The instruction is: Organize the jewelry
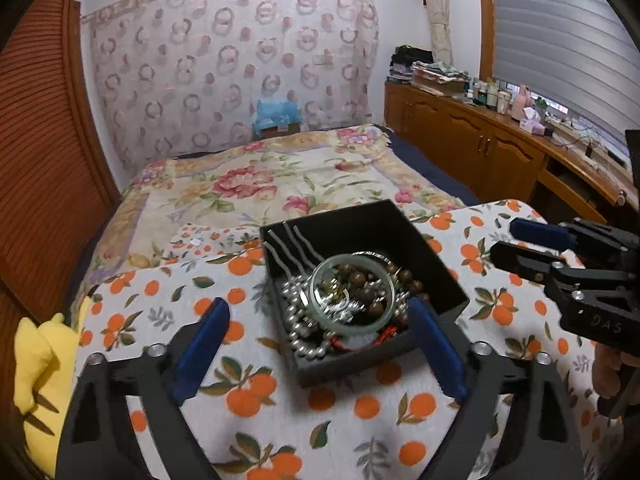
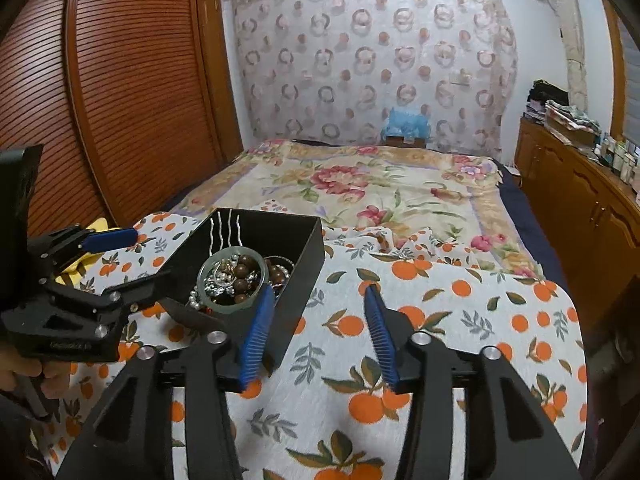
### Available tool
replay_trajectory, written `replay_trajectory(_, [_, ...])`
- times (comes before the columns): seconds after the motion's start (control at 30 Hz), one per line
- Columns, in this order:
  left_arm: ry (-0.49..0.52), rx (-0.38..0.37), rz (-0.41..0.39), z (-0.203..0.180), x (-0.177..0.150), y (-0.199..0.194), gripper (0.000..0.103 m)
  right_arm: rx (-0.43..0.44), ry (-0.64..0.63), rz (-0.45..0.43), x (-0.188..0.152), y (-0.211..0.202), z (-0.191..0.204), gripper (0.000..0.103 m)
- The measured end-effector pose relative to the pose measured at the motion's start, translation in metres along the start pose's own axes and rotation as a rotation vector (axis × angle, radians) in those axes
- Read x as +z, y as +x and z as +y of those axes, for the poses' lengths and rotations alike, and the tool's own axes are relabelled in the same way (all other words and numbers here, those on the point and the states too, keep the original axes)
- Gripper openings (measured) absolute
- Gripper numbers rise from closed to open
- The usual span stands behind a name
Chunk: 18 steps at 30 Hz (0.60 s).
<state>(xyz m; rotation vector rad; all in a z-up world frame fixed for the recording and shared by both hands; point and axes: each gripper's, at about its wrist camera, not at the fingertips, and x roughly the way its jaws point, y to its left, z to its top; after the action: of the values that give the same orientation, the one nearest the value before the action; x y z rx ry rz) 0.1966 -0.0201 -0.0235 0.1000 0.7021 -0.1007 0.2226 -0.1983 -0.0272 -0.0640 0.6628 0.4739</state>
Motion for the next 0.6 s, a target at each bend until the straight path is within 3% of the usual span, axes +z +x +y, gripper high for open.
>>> replay_trajectory(0.1, [-0.013, 0.001, -0.001, 0.002, -0.008, -0.007, 0.095, -0.034, 0.007, -0.015, -0.005, -0.007, 0.003, 0.073])
replay_trajectory(0.3, [-0.024, 0.007, -0.008, 0.002, -0.021, -0.028, 0.095, -0.060, 0.035, -0.044, -0.013, -0.025, 0.009, 0.094])
replay_trajectory(0.4, [-0.033, 0.001, -0.019, 0.000, -0.027, -0.041, 0.095, -0.069, 0.047, -0.072, -0.017, -0.039, 0.013, 0.100])
replay_trajectory(0.6, [-0.043, 0.002, -0.063, -0.001, -0.040, -0.070, 0.095, -0.090, 0.034, -0.126, -0.026, -0.065, 0.026, 0.100])
